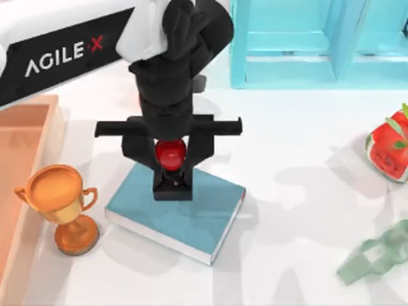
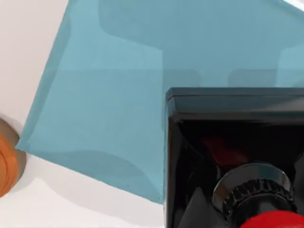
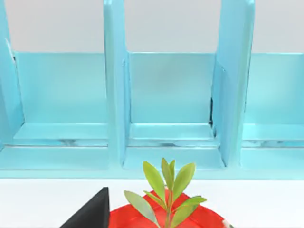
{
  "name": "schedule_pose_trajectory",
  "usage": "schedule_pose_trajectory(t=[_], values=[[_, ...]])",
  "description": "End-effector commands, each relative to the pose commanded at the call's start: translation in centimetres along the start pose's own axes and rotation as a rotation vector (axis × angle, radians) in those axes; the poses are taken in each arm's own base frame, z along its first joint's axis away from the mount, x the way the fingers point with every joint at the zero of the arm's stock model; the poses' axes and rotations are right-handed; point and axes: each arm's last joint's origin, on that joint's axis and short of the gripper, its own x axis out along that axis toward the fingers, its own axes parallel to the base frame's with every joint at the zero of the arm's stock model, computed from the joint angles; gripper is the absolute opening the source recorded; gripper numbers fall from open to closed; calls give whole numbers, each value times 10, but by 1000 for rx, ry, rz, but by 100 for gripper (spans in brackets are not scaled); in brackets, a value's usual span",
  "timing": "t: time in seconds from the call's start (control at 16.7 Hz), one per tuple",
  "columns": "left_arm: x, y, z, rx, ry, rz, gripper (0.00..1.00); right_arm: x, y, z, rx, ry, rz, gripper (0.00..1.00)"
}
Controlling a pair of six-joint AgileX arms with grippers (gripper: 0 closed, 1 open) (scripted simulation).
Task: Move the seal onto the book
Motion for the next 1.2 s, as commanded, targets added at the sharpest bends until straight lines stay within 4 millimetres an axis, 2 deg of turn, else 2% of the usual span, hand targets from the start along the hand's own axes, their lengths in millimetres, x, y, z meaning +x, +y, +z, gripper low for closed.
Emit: schedule_pose_trajectory(t=[0.6, 1.2], values=[[-5, 0, 0, 0, 0, 0, 0, 0, 0, 0, 0, 0, 0, 100], [-5, 0, 0, 0, 0, 0, 75, 0, 0, 0, 0, 0, 0, 100]])
